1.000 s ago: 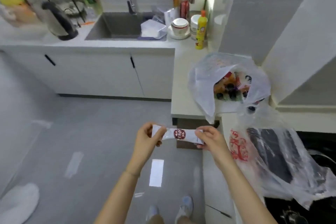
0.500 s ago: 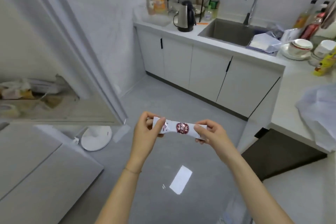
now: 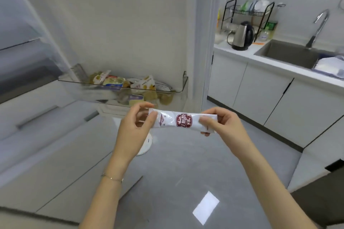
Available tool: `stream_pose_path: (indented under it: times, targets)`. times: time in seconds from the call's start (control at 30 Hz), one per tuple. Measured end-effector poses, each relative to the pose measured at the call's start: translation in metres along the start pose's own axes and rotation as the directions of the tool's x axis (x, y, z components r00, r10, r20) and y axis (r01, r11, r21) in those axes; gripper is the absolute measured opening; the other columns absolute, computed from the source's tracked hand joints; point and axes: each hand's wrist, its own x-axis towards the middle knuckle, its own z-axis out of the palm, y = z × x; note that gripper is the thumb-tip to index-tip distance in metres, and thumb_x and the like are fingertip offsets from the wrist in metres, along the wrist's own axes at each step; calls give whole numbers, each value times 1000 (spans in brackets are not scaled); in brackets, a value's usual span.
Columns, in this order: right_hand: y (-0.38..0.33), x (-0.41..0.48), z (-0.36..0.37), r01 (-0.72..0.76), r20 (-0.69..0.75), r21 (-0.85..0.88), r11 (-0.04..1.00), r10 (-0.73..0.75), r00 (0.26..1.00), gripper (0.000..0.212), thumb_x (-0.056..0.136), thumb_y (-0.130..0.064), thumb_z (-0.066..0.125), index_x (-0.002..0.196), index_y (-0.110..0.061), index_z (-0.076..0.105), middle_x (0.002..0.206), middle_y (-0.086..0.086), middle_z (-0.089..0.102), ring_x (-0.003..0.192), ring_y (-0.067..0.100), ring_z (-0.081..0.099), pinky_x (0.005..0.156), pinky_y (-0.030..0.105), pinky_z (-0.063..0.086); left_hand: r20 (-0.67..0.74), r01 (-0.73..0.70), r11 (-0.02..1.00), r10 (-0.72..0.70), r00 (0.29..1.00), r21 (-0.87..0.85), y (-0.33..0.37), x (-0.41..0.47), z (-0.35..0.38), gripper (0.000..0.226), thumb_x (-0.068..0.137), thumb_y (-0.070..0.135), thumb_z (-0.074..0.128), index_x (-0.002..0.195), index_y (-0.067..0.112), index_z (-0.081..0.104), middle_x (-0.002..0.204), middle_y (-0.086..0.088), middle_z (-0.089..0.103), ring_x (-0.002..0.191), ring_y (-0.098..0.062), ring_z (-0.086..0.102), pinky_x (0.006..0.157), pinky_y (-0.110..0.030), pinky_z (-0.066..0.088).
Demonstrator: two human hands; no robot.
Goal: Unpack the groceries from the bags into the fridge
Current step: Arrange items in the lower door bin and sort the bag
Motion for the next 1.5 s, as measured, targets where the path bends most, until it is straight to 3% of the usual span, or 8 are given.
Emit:
stream_pose_path:
  times: [0.3, 0.47, 0.6, 0.77, 0.9, 1.07, 1.37, 1.5]
  targets:
    - [-61, 30, 58, 250, 24, -36, 968, -249, 968, 5, 86, -8, 69, 81, -11, 70, 76, 3, 70, 61, 16, 64, 53, 17, 48, -161, -115, 912, 191, 968, 394, 16, 25, -79, 32, 89, 53, 54, 115, 36, 59, 109, 29, 60, 103, 11, 52, 85, 2, 32]
    - [-84, 53, 83, 358, -7, -142, 923, -363, 932, 3, 86, -12, 70, 82, -12, 70, 72, -4, 68, 57, 1, 62, 51, 13, 46, -122, -128, 713, 289, 949, 690, 12, 42, -120, 56, 88, 63, 39, 128, 29, 58, 128, 8, 60, 124, -16, 49, 105, -37, 36]
    - [-90, 73, 100, 364, -58, -219, 905, -384, 922, 2, 87, -11, 69, 86, -10, 69, 81, -1, 67, 64, -3, 61, 50, 9, 45, -81, -116, 570, 309, 948, 813, 3, 59, -133, 64, 87, 66, 33, 127, 25, 60, 135, 1, 56, 133, -25, 41, 108, -41, 26]
    - [-83, 102, 124, 317, -111, -411, 855, -392, 913, 2, 87, -19, 66, 87, -20, 68, 85, -10, 67, 75, 5, 62, 59, 18, 52, 12, -184, 500, 328, 945, 846, -12, 78, -147, 66, 87, 65, 29, 128, 24, 61, 142, -5, 51, 138, -30, 34, 114, -50, 19]
    - [-79, 127, 151, 250, -170, -413, 876, -344, 923, 1, 88, -23, 65, 88, -24, 65, 89, -10, 66, 85, 13, 64, 78, 40, 57, 87, -243, 486, 321, 943, 840, -26, 90, -169, 71, 86, 68, 23, 132, 26, 57, 147, -6, 46, 142, -31, 28, 116, -51, 13]
    - [-80, 150, 186, 169, -229, -469, 867, -304, 925, 6, 88, -20, 62, 92, -16, 64, 84, -8, 61, 78, 11, 58, 68, 25, 45, 158, -306, 473, 328, 932, 826, -40, 102, -201, 72, 85, 68, 23, 132, 25, 56, 148, -6, 45, 141, -32, 30, 115, -55, 18]
    - [-75, 158, 205, -82, -149, -644, 761, -20, 989, 12, 90, -17, 62, 100, -14, 69, 94, -4, 60, 87, 12, 54, 61, 19, 41, 218, -399, 521, 375, 901, 755, -55, 116, -212, 69, 85, 67, 25, 133, 27, 55, 148, -4, 45, 142, -30, 28, 115, -54, 17]
    - [-71, 156, 201, -95, -151, -658, 747, -7, 989, 19, 90, -17, 64, 108, -12, 71, 102, 0, 65, 89, 12, 56, 74, 22, 41, 236, -428, 532, 392, 889, 731, -54, 118, -204, 71, 85, 68, 23, 134, 27, 54, 149, -3, 44, 142, -31, 28, 116, -52, 15]
